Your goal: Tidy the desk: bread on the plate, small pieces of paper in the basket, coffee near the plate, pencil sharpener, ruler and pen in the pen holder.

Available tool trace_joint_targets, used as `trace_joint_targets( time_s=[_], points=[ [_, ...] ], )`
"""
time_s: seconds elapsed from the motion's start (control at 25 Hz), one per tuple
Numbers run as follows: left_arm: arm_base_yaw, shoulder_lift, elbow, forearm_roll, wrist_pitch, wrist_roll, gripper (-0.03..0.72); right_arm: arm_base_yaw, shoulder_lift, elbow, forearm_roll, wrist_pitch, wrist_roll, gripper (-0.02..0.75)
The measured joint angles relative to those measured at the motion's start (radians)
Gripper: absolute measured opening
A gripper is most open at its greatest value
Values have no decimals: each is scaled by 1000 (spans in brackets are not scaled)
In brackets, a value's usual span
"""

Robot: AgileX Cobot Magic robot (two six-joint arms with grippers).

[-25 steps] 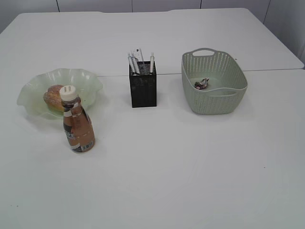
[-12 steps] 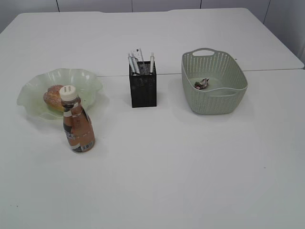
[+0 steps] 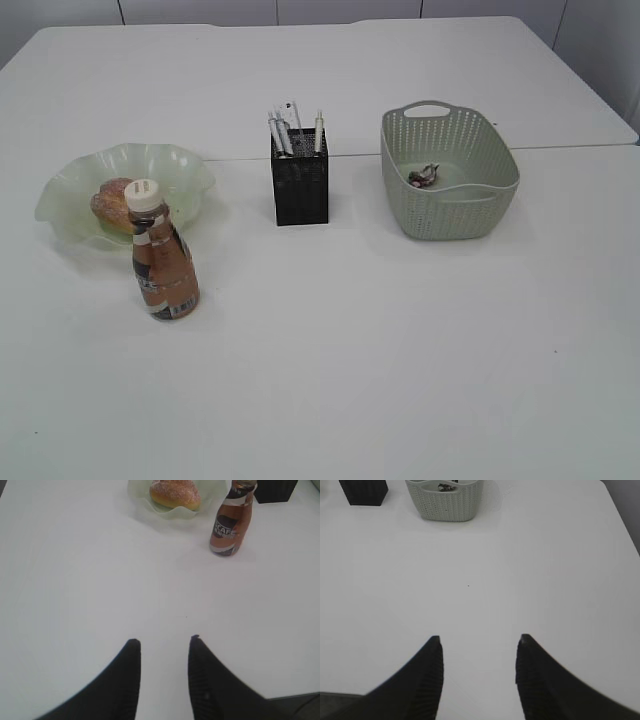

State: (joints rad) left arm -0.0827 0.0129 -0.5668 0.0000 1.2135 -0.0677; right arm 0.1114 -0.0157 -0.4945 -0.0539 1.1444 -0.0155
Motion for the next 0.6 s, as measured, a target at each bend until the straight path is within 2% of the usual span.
trace_joint_targets(
  time_s=[0.24, 0.44, 0.6],
  points=[
    [0, 0, 0, 0, -4, 10, 241, -2, 0, 0, 21, 0, -9, 352],
    [0, 0, 0, 0, -6, 12, 241, -2, 0, 0, 98, 0, -112, 352],
    [0, 0, 3, 0, -6, 12, 241, -2, 0, 0, 113, 0, -137, 352]
  ],
)
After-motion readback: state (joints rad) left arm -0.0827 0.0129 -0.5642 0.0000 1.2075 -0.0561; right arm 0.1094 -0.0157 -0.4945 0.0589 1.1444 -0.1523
